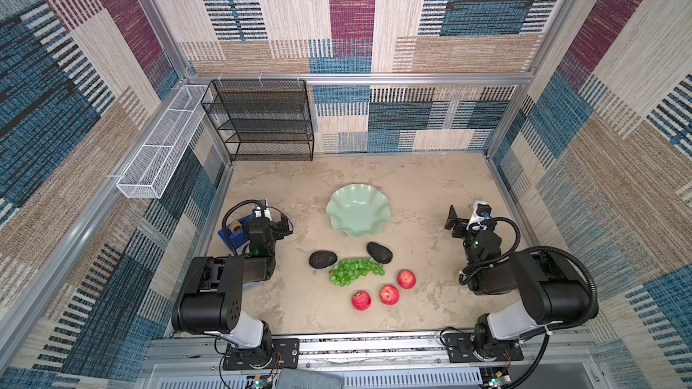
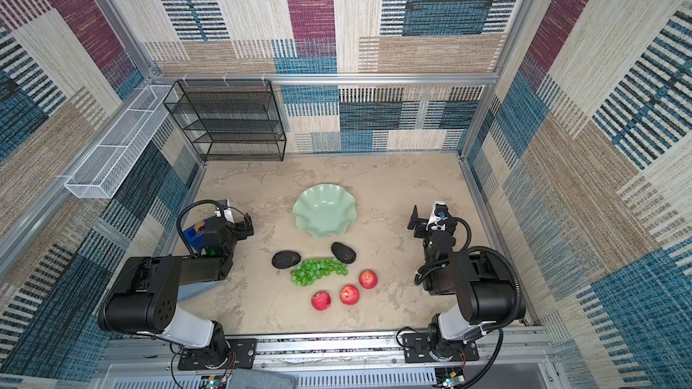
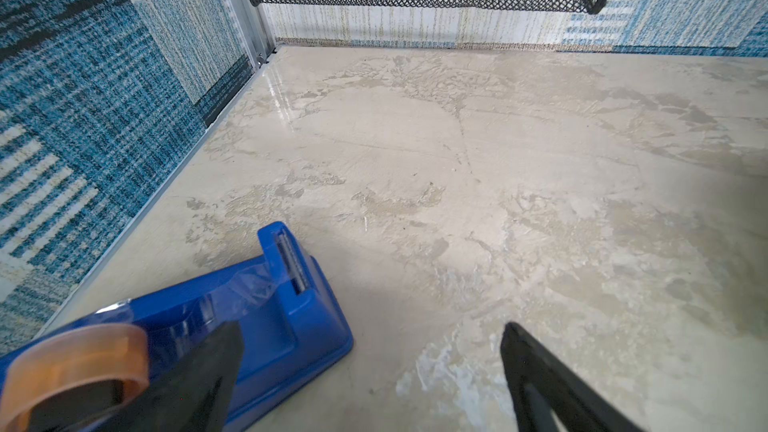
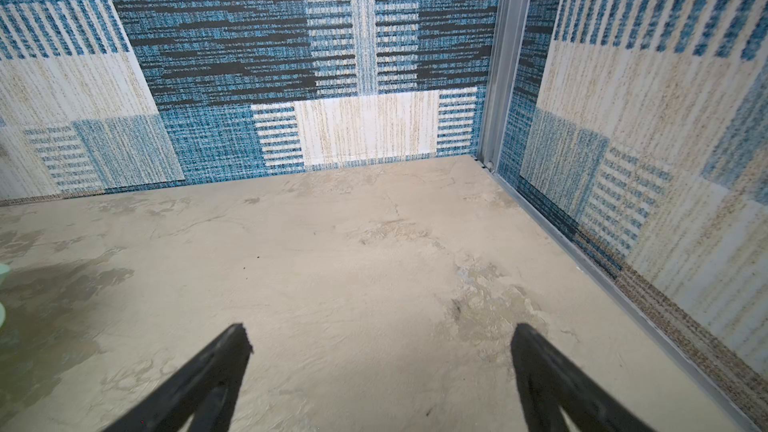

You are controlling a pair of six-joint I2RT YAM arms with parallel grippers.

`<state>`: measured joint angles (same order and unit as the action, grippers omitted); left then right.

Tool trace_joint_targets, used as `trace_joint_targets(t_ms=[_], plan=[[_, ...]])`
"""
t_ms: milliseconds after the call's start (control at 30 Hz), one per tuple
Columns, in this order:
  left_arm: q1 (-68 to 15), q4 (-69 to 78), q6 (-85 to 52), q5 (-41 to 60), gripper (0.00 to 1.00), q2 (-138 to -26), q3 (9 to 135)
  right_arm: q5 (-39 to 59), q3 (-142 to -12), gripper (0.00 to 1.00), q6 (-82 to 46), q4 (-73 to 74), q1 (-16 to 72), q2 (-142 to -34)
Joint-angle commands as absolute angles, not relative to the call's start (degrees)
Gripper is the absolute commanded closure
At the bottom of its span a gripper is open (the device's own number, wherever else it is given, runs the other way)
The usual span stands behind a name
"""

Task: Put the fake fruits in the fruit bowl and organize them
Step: 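Move the right gripper toward the red apples while the left arm lifts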

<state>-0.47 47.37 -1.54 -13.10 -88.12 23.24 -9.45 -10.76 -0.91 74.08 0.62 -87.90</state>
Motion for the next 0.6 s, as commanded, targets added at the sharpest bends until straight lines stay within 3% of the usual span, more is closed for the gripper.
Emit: trace_joint_targets(t_ms=[0,133,233,367,433,533,567], plan=[[-0.4,48.6,-1.8,-12.8,0.01,-88.2,23.4,-9.5,-10.9,0.0,-1.5,75.6,0.7,-87.8],[0.0,48.6,-1.9,-11.1,0.01,-88.0,23.3,-10.1,-10.8,0.0,-1.9,73.7,0.7,-85.8],[0.3,45.4,1.0,-3.4,0.09,-87.4,24.9,-11.6,-9.6,0.0,0.1,76.7,2.4,-85.9],[0.3,33.7,-1.7,-10.1,0.07,-81.3,28.5,-12.4,-10.1,0.0,1.0,76.4,3.5,-86.2],[0.1,28.1,-1.3,-9.4,0.11,-77.4,30.3,-11.5,-10.3,0.0,1.0,75.8,3.4,-86.0],[0.0,24.0,-8.8,-9.7,0.08,-71.1,30.8,-8.3,-14.5,0.0,1.0,68.4,1.9,-84.9],[0.0,24.1,-10.2,-9.2,0.08,-69.7,30.4,-9.2,-18.4,0.0,0.6,58.6,1.9,-82.2]])
